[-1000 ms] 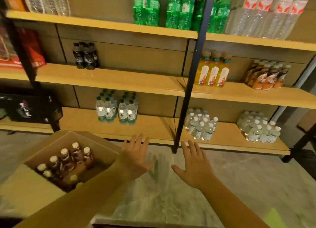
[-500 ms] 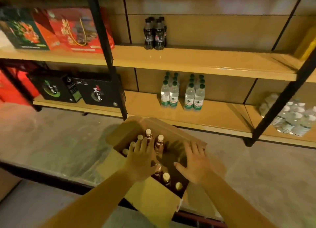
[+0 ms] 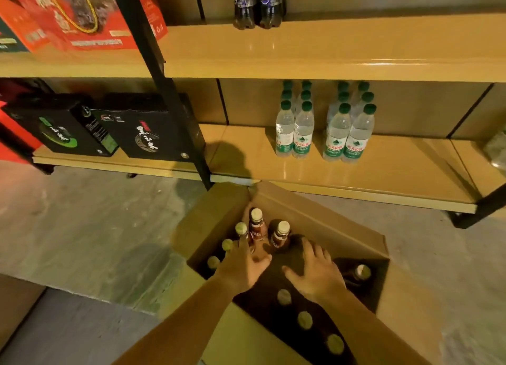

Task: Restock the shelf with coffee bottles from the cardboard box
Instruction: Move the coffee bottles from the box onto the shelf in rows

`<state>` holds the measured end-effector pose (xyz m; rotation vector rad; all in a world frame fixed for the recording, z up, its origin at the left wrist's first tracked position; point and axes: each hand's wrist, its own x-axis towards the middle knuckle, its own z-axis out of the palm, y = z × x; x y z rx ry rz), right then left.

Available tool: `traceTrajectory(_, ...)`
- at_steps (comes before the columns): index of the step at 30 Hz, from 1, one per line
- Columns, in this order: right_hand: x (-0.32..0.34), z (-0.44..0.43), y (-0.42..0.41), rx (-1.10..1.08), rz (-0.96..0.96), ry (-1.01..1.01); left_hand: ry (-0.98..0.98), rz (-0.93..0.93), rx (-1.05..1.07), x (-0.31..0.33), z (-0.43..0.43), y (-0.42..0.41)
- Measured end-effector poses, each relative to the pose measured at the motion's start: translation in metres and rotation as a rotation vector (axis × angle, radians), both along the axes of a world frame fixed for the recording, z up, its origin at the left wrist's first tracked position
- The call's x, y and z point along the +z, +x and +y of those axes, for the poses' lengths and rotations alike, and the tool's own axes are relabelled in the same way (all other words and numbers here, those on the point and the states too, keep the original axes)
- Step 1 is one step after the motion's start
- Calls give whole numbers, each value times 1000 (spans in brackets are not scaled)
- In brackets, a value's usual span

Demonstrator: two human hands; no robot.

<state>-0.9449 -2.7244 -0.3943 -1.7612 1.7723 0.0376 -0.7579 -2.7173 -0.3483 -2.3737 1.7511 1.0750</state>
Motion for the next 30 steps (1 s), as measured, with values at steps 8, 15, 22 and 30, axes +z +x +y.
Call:
traceTrajectory(8, -49, -32, 19, -173, -133, 41, 114, 447, 487, -70, -46, 11)
traceTrajectory(15, -88, -55, 35, -246, -373, 39, 138, 473, 664, -109, -65, 10)
traceTrajectory(22, -103, -71, 43, -339, -402, 9, 82, 362, 605, -139, -71, -4)
traceTrajectory(30, -121, -74, 45, -337, -421, -8, -100, 294, 566, -159, -67, -11)
